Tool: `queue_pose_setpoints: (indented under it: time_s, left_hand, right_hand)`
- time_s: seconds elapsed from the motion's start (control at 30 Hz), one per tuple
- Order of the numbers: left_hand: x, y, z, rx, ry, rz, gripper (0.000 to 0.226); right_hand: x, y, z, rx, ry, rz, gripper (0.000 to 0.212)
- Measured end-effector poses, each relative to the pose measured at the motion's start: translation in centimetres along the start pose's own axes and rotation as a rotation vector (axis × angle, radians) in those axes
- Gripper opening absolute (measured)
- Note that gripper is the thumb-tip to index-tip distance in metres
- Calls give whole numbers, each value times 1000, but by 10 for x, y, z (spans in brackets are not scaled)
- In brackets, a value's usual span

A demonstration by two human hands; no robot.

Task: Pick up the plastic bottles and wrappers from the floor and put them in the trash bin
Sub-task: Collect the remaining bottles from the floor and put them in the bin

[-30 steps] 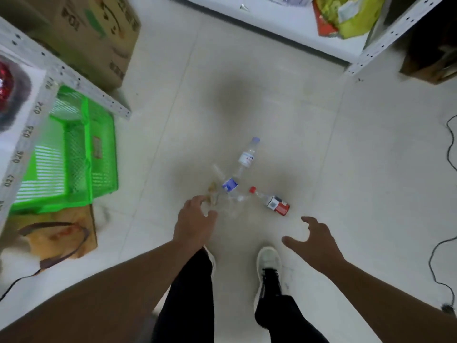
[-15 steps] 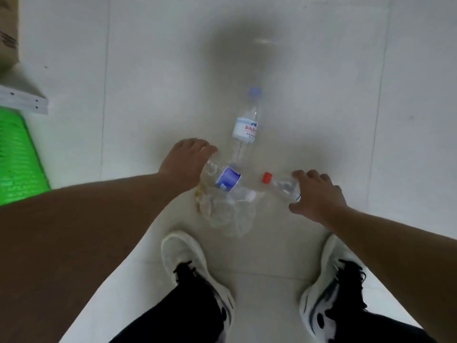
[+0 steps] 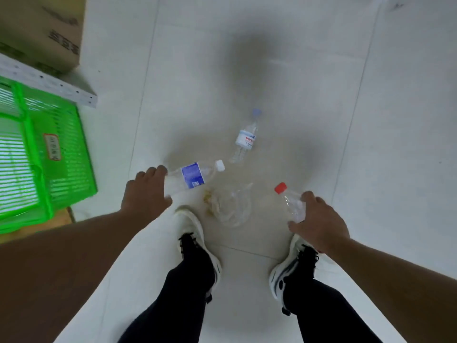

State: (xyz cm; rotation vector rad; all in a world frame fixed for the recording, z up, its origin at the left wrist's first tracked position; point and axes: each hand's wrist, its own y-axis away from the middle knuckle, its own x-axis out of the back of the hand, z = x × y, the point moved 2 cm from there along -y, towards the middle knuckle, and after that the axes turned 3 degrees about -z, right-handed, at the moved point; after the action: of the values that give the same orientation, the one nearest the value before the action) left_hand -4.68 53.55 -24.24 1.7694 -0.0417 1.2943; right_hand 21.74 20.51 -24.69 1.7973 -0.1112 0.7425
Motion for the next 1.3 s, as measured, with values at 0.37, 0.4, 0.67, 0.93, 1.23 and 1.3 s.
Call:
queue_pose_setpoints:
  time_s: [0.37, 0.4, 0.67, 0.93, 1.23, 1.3]
  left_hand:
    - [59, 169, 66, 306, 687, 35, 66]
    - [61, 174, 76, 315, 736, 34, 67]
    - [25, 155, 132, 263, 780, -7, 76]
    - [-156, 20, 156, 263, 692, -188, 80]
    - [-224, -10, 173, 336, 695, 49, 65]
    - [-198, 18, 167, 359, 753, 96, 61]
  right_hand:
    - [152, 101, -48, 161, -5, 54, 74]
    - [163, 107, -49, 171, -3, 67, 74]
    - [168, 83, -38, 145, -23, 120, 72]
    - [46, -94, -21, 254, 68, 30, 71]
    - [1, -139, 2, 309, 124, 28, 72]
    - [19, -109, -4, 298, 133, 18, 71]
